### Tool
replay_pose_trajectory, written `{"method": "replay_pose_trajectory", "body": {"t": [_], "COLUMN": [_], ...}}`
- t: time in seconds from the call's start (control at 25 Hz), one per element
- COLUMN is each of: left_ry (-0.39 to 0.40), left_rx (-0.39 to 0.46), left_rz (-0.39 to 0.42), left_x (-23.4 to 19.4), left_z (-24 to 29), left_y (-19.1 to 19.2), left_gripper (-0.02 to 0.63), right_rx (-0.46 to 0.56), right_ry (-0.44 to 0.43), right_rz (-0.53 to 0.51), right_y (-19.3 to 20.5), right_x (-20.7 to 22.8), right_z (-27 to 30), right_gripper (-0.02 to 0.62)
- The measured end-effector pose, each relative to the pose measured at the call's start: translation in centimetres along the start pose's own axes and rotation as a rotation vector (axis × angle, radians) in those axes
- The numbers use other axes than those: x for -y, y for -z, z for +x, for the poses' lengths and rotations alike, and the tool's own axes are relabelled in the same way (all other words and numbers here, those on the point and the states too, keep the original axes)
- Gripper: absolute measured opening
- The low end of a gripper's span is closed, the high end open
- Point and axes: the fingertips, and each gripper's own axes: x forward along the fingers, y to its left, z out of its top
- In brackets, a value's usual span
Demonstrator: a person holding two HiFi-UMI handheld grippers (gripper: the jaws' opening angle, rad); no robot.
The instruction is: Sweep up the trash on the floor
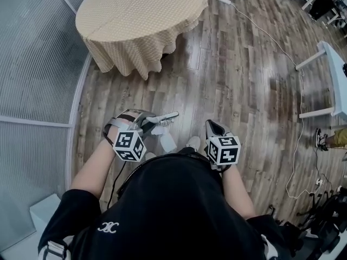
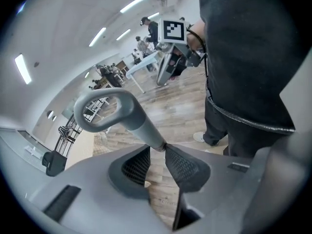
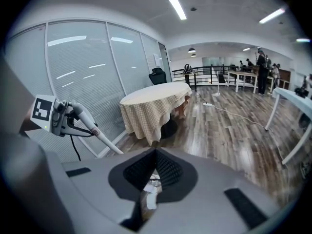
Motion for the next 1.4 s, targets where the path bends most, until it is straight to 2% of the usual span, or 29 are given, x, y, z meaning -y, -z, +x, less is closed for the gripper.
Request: {"method": "replay_pose_trajectory", "body": {"t": [0.2,0.32,0.56,0.8,0.88,1.04,1.2,1.4], "left_ry": [-0.066,-0.118,-0.203,-0.256,-0.283,-0.323,-0.360,-0.399], "left_rx": [0.033,0.107,0.316,0.431,0.468,0.497,0.503,0.514], "left_rz": [-0.093,-0.246,-0.562,-0.749,-0.807,-0.840,-0.832,-0.822], "left_x": [-2.5,-4.7,-8.8,-10.0,-10.3,-9.7,-8.6,-8.3], "left_z": [-1.5,-3.1,-7.1,-10.2,-11.5,-14.1,-16.4,-18.4], "left_y": [0.5,-0.5,-1.6,-0.4,0.1,0.2,0.4,0.8], "left_gripper": [0.094,0.092,0.067,0.049,0.044,0.040,0.037,0.034], "right_rx": [-0.003,-0.008,-0.011,-0.005,0.031,0.205,0.345,0.424], "right_ry": [-0.013,-0.022,-0.049,-0.103,-0.151,-0.304,-0.370,-0.454], "right_rz": [-0.002,-0.014,-0.049,-0.092,-0.096,-0.097,-0.138,-0.171], "right_y": [0.0,-0.2,-1.3,-2.9,-3.9,-8.3,-12.4,-14.9], "right_x": [-0.9,-1.3,-3.1,-5.9,-7.1,-11.2,-15.0,-18.4], "right_z": [0.9,1.1,2.0,3.2,3.2,1.3,-0.3,-1.4], "right_gripper": [0.014,0.014,0.014,0.014,0.014,0.012,0.012,0.012]}}
